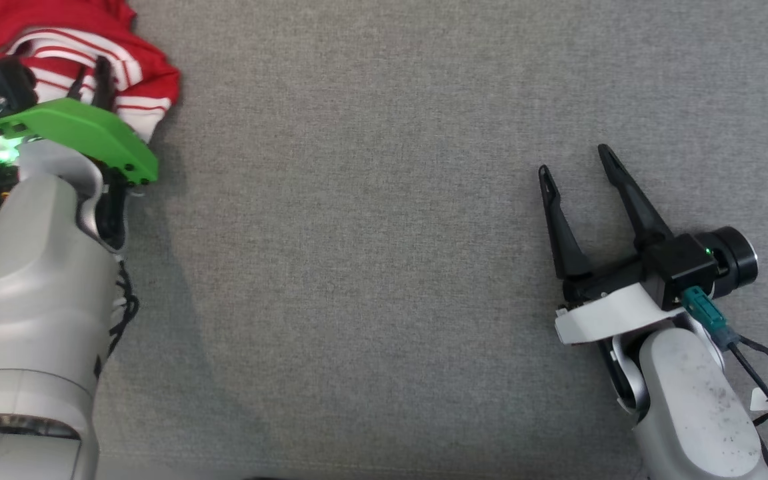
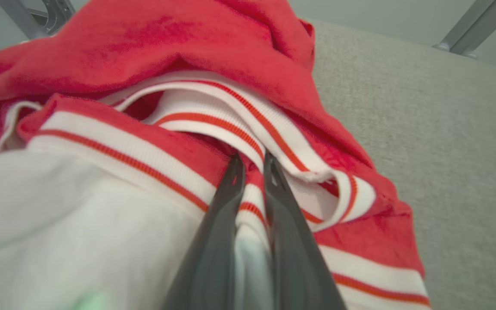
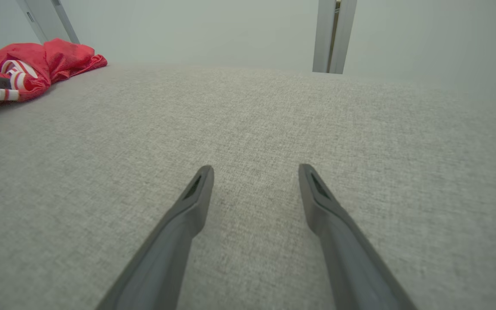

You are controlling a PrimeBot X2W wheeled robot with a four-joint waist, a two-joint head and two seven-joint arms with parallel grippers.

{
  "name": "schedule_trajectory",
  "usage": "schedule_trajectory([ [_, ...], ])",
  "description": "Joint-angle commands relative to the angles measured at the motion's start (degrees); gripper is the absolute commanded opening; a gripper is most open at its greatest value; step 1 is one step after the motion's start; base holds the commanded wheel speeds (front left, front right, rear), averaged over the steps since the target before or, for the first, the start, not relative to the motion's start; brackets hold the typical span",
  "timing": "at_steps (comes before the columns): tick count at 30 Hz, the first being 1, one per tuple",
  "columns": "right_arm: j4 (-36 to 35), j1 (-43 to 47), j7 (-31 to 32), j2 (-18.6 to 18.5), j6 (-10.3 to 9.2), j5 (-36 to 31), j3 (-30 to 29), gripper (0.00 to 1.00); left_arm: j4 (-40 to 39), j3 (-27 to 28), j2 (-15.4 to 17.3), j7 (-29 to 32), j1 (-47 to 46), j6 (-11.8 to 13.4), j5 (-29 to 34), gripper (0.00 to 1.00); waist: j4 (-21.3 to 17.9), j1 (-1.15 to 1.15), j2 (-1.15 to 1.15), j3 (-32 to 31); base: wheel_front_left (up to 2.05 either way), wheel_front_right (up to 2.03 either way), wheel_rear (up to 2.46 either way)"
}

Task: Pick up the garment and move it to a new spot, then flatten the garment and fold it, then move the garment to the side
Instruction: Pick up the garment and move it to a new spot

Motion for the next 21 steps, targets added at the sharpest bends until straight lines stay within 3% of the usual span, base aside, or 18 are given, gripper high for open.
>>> schedule_trajectory([
  [1,2.7,3.4,0.7,-0.2,-0.11,0.9,-0.2,1.0,-1.4,-0.6,-1.2,-0.8,1.4,-0.5,-0.7,0.0,-0.6,0.0,0.0,-5.6,0.0,0.0,0.0],
  [8,3.4,6.8,0.5,0.8,-0.12,3.6,-0.1,1.0,-17.0,-8.4,-2.7,1.5,7.9,-0.5,-2.7,0.0,-2.3,0.0,0.0,-14.9,0.0,0.0,0.0],
  [14,3.6,10.5,0.4,0.9,-0.11,7.9,0.8,1.0,-36.9,-14.3,-2.3,8.8,16.6,-0.5,-5.8,0.0,-5.6,0.0,0.0,-21.4,0.0,0.0,0.0],
  [21,3.2,12.2,0.4,0.9,-0.11,10.3,0.9,1.0,-60.0,-20.2,-1.9,19.9,25.9,3.9,-7.4,0.0,-11.1,0.0,0.0,-23.4,0.0,0.0,0.0],
])
